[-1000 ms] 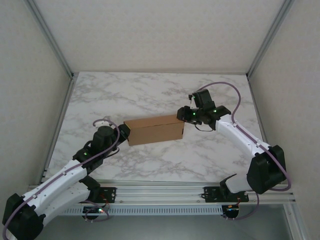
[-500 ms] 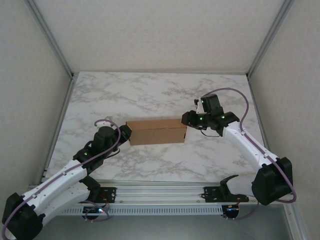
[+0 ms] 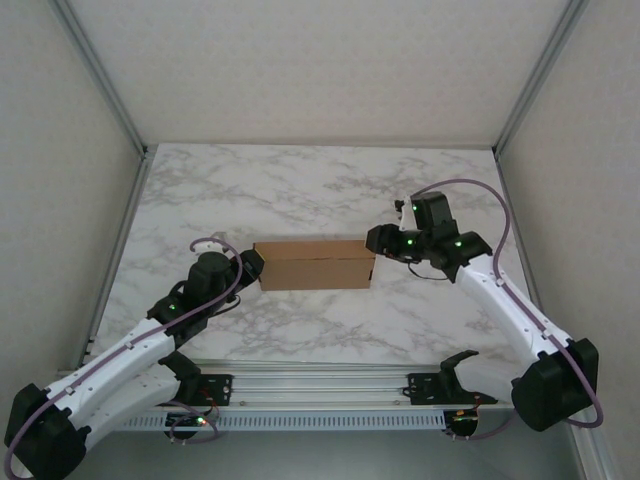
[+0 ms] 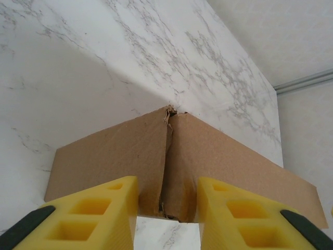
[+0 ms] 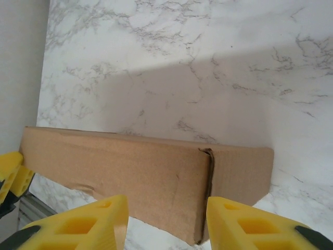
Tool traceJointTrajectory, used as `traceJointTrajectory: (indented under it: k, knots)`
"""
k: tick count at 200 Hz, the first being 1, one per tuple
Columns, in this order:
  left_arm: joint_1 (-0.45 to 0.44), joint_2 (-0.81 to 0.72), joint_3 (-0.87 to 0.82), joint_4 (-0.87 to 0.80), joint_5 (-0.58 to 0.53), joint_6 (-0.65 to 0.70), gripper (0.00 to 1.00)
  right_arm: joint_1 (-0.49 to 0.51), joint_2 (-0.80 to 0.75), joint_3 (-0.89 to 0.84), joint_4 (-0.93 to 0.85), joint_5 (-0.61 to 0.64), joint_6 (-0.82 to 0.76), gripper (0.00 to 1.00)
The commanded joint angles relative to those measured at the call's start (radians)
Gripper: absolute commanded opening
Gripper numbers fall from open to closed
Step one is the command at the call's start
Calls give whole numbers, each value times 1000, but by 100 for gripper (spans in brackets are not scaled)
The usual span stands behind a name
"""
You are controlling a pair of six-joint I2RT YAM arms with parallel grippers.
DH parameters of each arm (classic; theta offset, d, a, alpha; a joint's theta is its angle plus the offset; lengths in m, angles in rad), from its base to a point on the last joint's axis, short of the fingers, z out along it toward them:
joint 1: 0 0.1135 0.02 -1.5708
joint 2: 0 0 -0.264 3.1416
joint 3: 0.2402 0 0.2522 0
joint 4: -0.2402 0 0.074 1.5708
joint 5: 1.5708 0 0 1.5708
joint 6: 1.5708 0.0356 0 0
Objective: Fold the paper box
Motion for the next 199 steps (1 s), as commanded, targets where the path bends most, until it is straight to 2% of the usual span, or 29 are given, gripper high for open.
traceJointTrajectory:
  k: [1,45,100,129,199]
  knots:
    - [-17,19,2,-83,26,21,34,-11,-33,-38,-30,-24,-22,43]
    - [-17,23,0,-80,27,19,34,-13,-39,-90,-21,-19,-16,42]
    - [-17,23,9,-87,22,33,34,-15,-32,-151,-28,39,-4,30]
    - [-15,25,29,-99,18,49,35,-16,-22,-152,-24,17,2,30]
    - [-7,-15,189,-133,16,174,58,-17,-7,-119,-23,3,19,30]
